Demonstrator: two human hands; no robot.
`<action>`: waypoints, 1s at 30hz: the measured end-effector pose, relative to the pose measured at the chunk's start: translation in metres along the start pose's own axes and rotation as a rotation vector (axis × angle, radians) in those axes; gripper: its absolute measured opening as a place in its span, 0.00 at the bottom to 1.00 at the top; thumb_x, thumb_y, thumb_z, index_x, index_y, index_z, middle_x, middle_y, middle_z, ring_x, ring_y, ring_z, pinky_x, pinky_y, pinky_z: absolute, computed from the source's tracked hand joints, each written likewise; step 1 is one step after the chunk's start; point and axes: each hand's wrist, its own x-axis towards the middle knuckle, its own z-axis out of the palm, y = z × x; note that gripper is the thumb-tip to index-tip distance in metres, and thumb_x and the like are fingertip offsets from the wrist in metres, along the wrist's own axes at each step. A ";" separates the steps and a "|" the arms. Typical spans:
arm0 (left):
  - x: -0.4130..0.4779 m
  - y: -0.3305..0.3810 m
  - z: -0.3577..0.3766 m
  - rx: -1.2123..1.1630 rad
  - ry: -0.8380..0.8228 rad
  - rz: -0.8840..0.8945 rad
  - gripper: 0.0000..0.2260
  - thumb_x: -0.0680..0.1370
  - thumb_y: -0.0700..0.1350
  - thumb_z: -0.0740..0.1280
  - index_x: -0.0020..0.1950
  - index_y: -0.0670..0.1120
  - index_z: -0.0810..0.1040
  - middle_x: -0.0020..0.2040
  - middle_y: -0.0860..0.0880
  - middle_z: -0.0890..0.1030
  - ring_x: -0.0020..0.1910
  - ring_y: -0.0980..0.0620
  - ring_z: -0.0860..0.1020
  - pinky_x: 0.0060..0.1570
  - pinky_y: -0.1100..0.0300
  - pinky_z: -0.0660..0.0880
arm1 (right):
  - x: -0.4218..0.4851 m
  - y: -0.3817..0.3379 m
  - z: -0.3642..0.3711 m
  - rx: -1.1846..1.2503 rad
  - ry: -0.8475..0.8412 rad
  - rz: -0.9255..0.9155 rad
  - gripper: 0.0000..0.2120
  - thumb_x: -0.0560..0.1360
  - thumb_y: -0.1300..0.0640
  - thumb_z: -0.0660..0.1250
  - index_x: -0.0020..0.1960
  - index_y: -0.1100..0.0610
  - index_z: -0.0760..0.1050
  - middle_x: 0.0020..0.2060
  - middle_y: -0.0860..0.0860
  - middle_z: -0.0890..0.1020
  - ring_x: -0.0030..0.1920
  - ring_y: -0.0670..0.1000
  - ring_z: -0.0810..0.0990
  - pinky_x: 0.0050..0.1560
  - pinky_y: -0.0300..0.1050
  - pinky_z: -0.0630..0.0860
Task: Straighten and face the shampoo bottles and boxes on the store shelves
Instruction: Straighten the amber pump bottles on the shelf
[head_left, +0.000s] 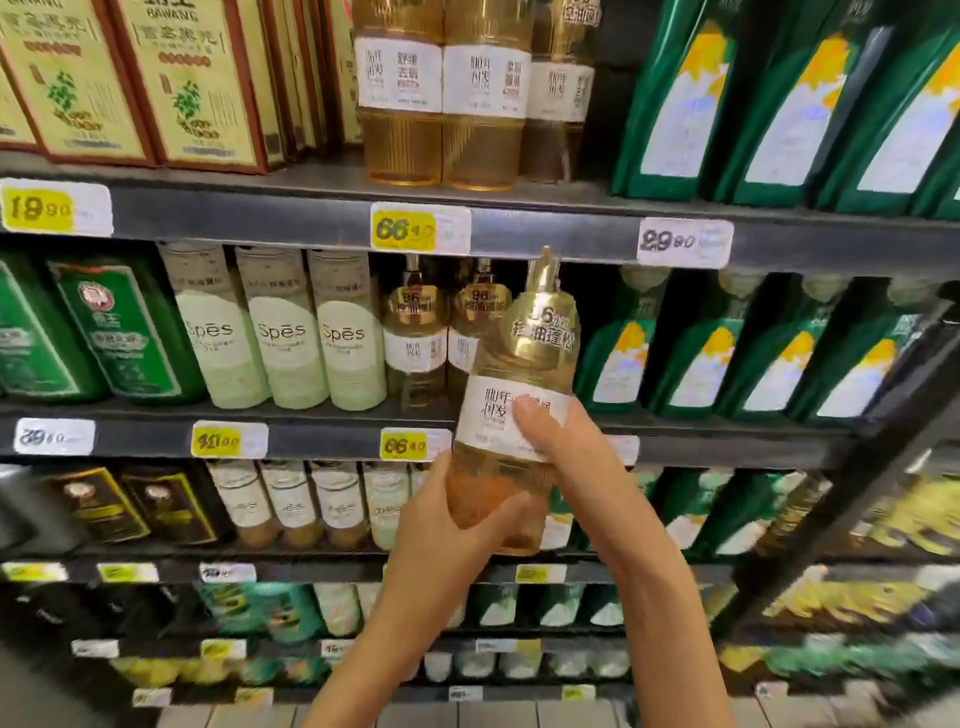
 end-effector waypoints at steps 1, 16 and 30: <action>-0.003 0.000 -0.004 -0.012 -0.027 -0.009 0.20 0.63 0.59 0.71 0.53 0.56 0.77 0.46 0.61 0.83 0.45 0.62 0.81 0.39 0.74 0.73 | -0.001 0.004 -0.002 0.050 -0.053 0.017 0.26 0.71 0.42 0.66 0.66 0.50 0.69 0.58 0.48 0.81 0.57 0.47 0.80 0.56 0.42 0.78; -0.003 -0.015 -0.026 0.206 -0.092 -0.098 0.31 0.65 0.65 0.70 0.64 0.58 0.66 0.51 0.62 0.80 0.49 0.71 0.77 0.46 0.75 0.72 | 0.009 0.029 0.001 0.294 0.002 0.008 0.28 0.71 0.49 0.71 0.66 0.60 0.69 0.57 0.56 0.82 0.57 0.54 0.81 0.56 0.47 0.79; 0.002 -0.020 -0.031 -0.132 -0.289 -0.261 0.30 0.61 0.62 0.68 0.59 0.48 0.76 0.53 0.49 0.83 0.54 0.51 0.81 0.54 0.55 0.77 | 0.008 0.034 -0.010 0.543 -0.288 0.084 0.19 0.72 0.44 0.68 0.58 0.52 0.81 0.59 0.54 0.81 0.61 0.53 0.78 0.57 0.46 0.77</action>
